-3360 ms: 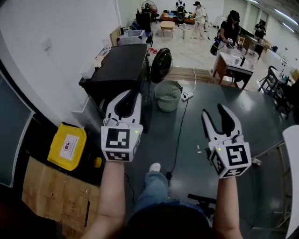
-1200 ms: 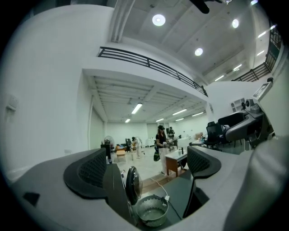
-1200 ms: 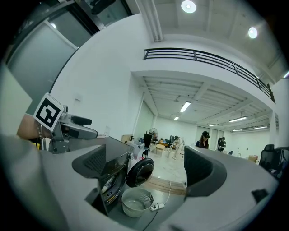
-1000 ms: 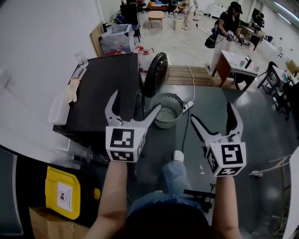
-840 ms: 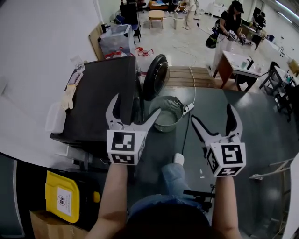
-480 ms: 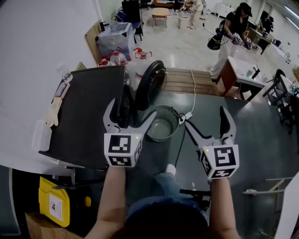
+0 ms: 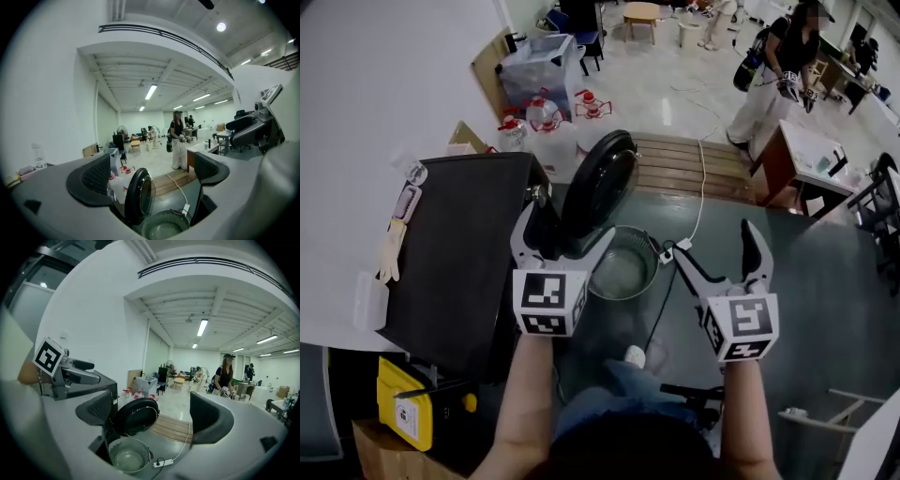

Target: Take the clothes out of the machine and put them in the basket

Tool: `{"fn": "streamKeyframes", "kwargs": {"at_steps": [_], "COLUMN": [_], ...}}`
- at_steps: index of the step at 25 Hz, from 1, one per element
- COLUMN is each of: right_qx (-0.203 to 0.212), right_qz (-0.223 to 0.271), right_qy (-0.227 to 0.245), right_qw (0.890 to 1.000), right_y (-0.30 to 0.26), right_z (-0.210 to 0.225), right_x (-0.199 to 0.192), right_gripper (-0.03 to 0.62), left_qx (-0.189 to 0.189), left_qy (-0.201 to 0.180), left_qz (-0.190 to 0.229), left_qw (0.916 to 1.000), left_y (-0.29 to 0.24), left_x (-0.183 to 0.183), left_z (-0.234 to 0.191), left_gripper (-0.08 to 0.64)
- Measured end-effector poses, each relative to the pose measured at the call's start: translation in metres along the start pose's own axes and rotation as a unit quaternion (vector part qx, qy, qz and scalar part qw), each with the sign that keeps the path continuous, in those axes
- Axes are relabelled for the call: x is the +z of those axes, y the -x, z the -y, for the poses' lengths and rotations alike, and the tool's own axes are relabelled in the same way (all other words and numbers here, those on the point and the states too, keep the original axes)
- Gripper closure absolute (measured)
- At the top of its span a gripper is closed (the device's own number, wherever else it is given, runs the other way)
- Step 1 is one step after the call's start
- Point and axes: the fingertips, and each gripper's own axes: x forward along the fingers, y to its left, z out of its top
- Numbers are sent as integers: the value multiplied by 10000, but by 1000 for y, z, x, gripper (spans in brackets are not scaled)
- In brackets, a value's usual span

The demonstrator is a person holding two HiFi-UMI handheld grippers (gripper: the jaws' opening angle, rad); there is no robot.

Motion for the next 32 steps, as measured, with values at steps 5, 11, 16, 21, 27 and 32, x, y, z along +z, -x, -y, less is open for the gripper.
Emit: {"fn": "streamKeyframes", "kwargs": {"at_steps": [5,11,16,21,27,32], "right_qx": [127,222,206,136,170,316], "right_qz": [-262,-418,-613,-765,-969,-1128], "right_qy": [-146,-868,-1092,-1205,-1228,-1213], "right_qw": [9995,9951,9919,9897,9875,9857], "right_y": [-28,-48,-59,-74,-86,-98], "right_z": [19,19,17,13,0,-15], "right_x": [-33,-66,-94,-118,-159,-204], "right_gripper": [69,69,69,69,69,69], "left_qx": [117,40,-61,-250,-439,-471], "left_qy": [31,70,137,187,249,263], "left_qz": [-365,-877,-1091,-1276,-1490,-1647], "left_qw": [9993,9961,9939,9913,9875,9849], "left_y": [-33,-47,-54,-66,-81,-91], "left_x": [-29,-75,-103,-134,-180,-221], "left_z": [1,-1,3,8,16,15], "left_gripper": [2,2,2,2,2,2]}}
